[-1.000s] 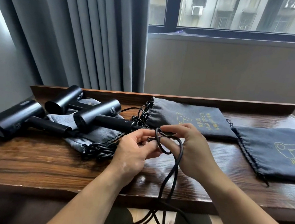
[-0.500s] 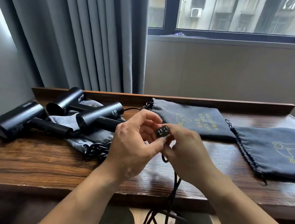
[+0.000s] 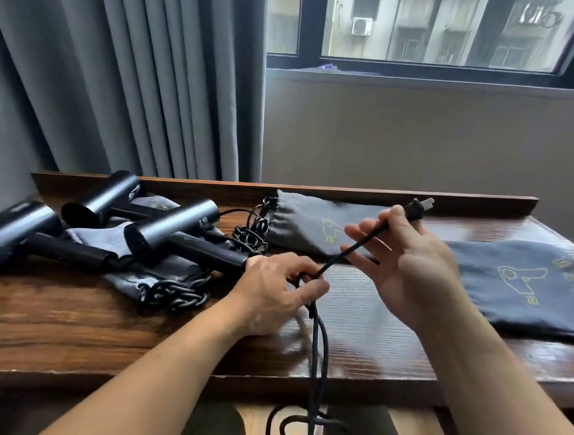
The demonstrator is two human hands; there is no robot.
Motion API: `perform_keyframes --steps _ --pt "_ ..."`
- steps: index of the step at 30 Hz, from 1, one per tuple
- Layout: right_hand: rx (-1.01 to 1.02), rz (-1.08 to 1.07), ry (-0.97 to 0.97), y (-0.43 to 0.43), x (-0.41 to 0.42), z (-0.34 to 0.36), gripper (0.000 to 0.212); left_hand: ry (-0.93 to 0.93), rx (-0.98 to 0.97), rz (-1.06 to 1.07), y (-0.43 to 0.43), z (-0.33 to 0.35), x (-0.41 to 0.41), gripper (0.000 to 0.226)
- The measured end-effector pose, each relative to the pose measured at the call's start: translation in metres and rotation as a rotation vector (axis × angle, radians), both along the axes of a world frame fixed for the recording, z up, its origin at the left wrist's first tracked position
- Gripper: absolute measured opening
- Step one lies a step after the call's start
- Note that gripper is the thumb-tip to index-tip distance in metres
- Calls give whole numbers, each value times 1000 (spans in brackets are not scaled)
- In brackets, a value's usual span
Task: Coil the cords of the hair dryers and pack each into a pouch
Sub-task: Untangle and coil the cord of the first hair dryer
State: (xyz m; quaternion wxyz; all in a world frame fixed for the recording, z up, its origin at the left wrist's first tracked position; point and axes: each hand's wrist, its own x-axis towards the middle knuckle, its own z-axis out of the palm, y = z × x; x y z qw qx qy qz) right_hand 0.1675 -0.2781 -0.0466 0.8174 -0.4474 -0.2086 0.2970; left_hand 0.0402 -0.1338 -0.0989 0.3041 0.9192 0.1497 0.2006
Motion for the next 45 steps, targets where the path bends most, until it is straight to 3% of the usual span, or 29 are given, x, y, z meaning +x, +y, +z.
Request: perform_keyframes --steps 3,5,7,9,11,14,16,18,20,22,27,28,31,35,36,38,39,45 --pt "210 -106 208 -10 24 2 23 55 78 21 -3 -3 8 43" --pt "197 -183 151 -14 36 -1 21 80 113 41 -4 -7 10 39" --pt "14 -216 -193 -17 43 -8 15 51 111 56 -4 -13 12 29" --pt "-325 -191 -785 -19 39 -15 8 3 98 59 -5 -18 13 20" --pt "-601 -105 -1224 -17 31 -24 26 -18 73 71 -7 -20 14 28" --pt "-829 -10 -1554 -7 13 -34 40 -38 65 81 -9 -22 14 39" --pt "-962 -8 -1704 2 4 -38 21 -45 59 80 -9 -24 13 36" --pt "-978 -4 -1657 5 7 -37 8 -43 50 63 -8 -23 10 33" --pt "-868 123 -1329 4 18 -35 24 -36 40 41 -6 -19 8 37" --pt "-675 228 -976 2 22 -30 23 -32 31 33 -6 -18 7 40" --pt "-87 76 -92 -2 35 -2 28 -3 82 46 -8 -24 8 23" --pt "1 65 -10 -3 38 4 29 15 83 49 -8 -24 9 19" --pt "-69 37 -184 -1 30 7 21 29 73 67 -7 -23 11 20" --pt "-423 109 -771 9 17 -22 5 45 69 98 -8 -26 13 25" --pt "-477 150 -841 10 16 -31 22 39 75 103 -8 -27 13 28" --pt "-515 250 -920 9 9 -39 48 35 76 117 -7 -29 14 27" --pt "-510 291 -946 9 6 -43 51 40 64 124 -7 -29 14 21" --pt "-528 62 -935 23 5 -56 10 47 124 117 -10 -23 11 21"
